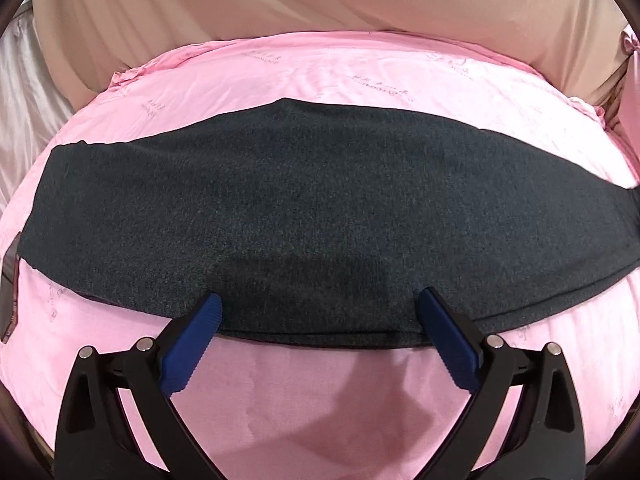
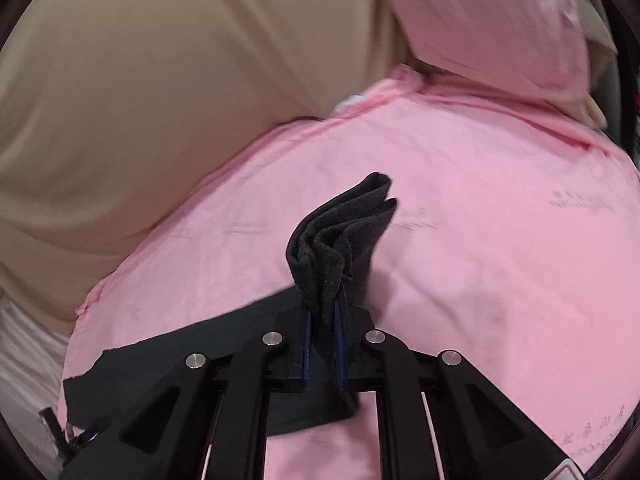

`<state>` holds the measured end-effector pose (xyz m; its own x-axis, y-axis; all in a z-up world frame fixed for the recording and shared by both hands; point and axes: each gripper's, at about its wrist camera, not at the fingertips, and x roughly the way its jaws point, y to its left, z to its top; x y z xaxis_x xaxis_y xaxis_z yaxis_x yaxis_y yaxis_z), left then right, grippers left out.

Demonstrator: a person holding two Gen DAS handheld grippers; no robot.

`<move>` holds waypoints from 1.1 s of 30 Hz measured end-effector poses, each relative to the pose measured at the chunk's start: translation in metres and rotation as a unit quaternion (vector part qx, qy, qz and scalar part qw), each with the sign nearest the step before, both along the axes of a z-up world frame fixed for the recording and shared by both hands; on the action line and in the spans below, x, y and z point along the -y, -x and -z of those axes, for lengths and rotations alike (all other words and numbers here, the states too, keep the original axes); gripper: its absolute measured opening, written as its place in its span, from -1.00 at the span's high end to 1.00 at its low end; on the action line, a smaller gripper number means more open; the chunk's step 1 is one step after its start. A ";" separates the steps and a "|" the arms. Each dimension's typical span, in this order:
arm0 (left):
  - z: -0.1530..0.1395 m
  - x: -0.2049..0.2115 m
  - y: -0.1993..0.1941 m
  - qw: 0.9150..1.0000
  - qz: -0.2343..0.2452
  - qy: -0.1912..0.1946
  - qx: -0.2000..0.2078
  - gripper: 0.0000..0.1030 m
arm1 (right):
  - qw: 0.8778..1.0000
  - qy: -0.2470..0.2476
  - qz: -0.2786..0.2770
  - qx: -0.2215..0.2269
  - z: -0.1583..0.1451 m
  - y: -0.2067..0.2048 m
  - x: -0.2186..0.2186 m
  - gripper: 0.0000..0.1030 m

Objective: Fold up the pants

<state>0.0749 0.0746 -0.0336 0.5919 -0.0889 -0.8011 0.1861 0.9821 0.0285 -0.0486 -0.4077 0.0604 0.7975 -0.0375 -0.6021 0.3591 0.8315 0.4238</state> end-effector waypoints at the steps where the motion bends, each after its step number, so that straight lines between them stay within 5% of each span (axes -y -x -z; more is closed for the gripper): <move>1: -0.001 -0.003 0.001 1.000 0.000 0.010 0.001 -0.87 | 0.999 0.012 -0.034 0.011 -0.015 -0.012 -0.024 0.81; 5: -0.007 -0.018 0.008 0.998 0.001 0.056 0.001 -0.87 | 0.981 0.027 -0.190 0.035 -0.041 -0.065 -0.137 0.71; 7: -0.008 -0.027 0.013 0.998 -0.004 0.069 0.002 -0.87 | 0.962 0.020 -0.273 0.010 -0.020 -0.093 -0.196 0.50; 8: -0.009 -0.032 0.016 0.997 -0.008 0.072 0.003 -0.87 | 0.951 0.024 -0.308 -0.019 0.000 -0.106 -0.226 0.09; 11: -0.016 -0.056 0.027 0.997 -0.026 0.077 0.014 -0.87 | 0.944 0.067 -0.317 -0.063 0.029 -0.110 -0.256 0.07; 13: -0.020 -0.073 0.034 0.996 -0.037 0.077 0.025 -0.87 | 0.955 0.075 -0.282 -0.053 0.025 -0.091 -0.237 0.06; 17: -0.025 -0.097 0.040 0.994 -0.063 0.079 0.039 -0.87 | 0.982 0.069 -0.161 -0.070 0.023 -0.043 -0.156 -0.32; 21: -0.023 -0.095 0.033 0.992 -0.070 0.099 0.031 -0.87 | 0.991 -0.001 -0.084 -0.108 0.054 -0.007 -0.091 -0.33; 27: -0.017 -0.063 0.025 0.989 -0.047 0.138 -0.006 -0.87 | 0.980 -0.141 -0.109 -0.084 0.099 -0.005 -0.074 -0.34; 33: -0.021 -0.055 0.031 0.991 -0.056 0.124 -0.012 -0.87 | 0.981 -0.127 -0.140 -0.052 0.101 -0.030 -0.097 -0.36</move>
